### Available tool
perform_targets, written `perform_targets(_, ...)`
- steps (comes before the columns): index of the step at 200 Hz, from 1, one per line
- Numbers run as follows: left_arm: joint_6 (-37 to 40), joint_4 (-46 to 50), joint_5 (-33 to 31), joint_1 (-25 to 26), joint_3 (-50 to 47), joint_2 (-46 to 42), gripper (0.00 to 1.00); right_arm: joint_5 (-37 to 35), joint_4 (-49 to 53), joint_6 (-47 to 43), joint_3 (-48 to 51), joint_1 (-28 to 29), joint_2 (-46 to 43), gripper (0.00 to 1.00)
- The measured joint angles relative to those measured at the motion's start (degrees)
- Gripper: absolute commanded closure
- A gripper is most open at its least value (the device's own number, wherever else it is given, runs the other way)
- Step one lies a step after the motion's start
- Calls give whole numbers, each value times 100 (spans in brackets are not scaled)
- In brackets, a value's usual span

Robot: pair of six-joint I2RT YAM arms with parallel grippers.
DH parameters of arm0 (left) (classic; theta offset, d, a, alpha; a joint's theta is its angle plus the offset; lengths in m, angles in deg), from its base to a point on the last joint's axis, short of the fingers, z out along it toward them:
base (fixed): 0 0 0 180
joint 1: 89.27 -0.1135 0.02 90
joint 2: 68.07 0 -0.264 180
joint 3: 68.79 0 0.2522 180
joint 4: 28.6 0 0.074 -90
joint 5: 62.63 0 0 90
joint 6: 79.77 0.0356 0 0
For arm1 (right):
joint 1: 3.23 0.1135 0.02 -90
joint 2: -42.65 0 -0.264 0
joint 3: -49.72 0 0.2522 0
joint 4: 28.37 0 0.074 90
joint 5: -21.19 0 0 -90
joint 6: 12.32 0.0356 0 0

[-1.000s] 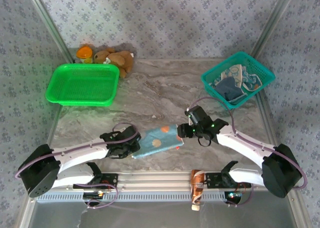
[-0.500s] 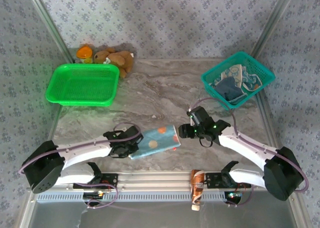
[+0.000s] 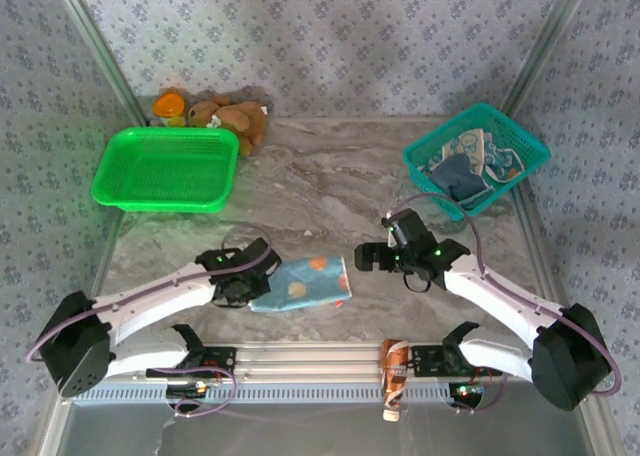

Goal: Fold and stack the towels

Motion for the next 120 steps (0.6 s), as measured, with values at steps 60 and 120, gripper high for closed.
perform_targets(60,1344,1563,-175,-686,1840,-120,100,-2,63,-24,-345,-122,0,0)
perform_targets(120,2761,2627,-240,-1298,3978,573,100,-4,184,-68,-682,-184,66,0)
